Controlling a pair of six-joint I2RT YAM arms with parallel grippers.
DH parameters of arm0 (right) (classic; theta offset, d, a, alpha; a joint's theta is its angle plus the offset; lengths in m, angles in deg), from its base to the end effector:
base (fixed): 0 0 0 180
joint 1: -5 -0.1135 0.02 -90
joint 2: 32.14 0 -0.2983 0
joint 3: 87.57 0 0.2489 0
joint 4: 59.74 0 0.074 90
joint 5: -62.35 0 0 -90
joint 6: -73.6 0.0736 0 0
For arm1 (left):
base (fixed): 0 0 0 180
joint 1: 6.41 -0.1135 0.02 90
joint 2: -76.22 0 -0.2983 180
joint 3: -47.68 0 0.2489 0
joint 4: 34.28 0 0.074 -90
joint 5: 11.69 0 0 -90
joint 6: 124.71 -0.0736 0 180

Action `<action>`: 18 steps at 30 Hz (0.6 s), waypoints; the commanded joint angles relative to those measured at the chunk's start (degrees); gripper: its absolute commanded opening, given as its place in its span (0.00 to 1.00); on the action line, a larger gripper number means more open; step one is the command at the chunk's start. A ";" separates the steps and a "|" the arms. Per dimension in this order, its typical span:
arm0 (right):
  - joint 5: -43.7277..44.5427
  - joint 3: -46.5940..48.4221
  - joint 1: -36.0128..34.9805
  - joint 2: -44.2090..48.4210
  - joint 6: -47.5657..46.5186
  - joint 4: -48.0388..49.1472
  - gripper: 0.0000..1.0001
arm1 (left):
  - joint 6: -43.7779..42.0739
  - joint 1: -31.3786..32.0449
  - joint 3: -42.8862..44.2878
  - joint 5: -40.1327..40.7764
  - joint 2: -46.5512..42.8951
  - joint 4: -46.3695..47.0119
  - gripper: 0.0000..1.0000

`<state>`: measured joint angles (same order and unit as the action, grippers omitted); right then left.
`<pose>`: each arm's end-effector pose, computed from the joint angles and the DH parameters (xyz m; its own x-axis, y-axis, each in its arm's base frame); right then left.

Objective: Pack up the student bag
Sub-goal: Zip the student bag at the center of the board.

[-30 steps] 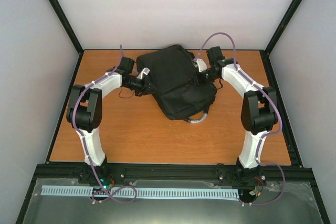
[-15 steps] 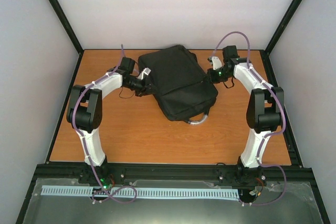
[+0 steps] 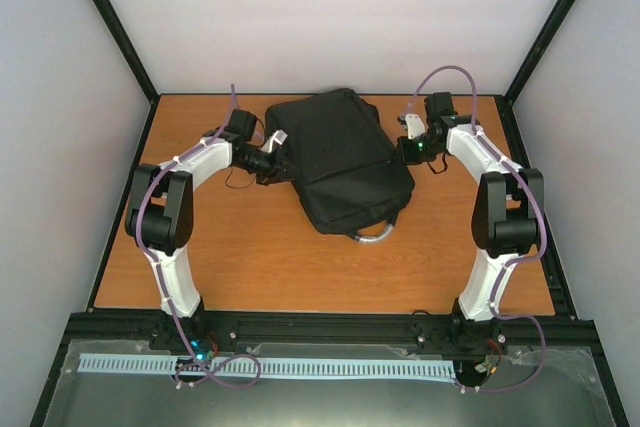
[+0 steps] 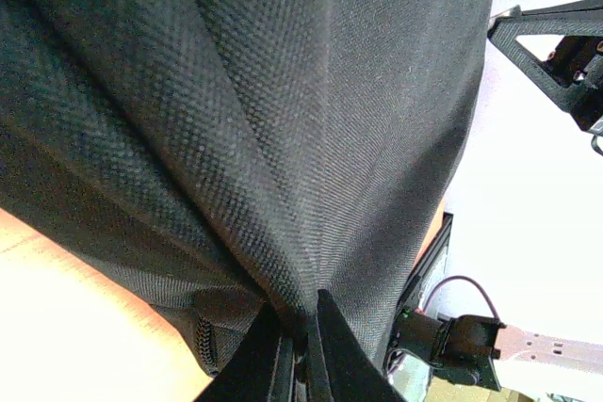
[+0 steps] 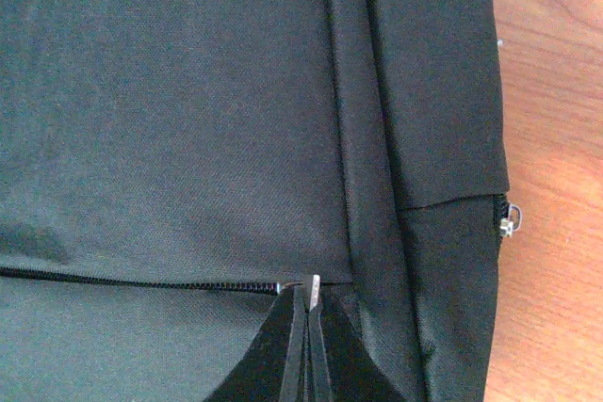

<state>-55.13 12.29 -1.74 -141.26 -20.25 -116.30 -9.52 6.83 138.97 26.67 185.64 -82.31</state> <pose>0.4135 0.0831 0.2282 -0.8843 -0.1645 -0.4369 -0.3520 0.8497 0.3925 0.3801 -0.1487 0.2079 -0.9975 -0.0367 -0.0605 0.0288 0.5701 -0.8210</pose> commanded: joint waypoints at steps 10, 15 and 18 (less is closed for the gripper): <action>-1.00 -5.82 2.08 4.69 -1.09 -1.91 0.36 | -5.10 -0.58 -0.89 2.58 -3.71 -5.12 0.01; -0.21 -5.45 2.21 5.27 -3.48 -3.15 0.63 | -7.83 -0.59 -1.70 4.41 -4.49 -6.38 0.01; -0.05 -5.59 2.35 5.34 -4.00 -3.16 0.65 | -10.99 -0.58 -1.48 7.12 -4.98 -8.37 0.01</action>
<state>-55.46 6.65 0.21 -137.83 -22.57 -118.53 -14.83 6.61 137.31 30.52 183.74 -86.57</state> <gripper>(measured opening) 0.643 0.044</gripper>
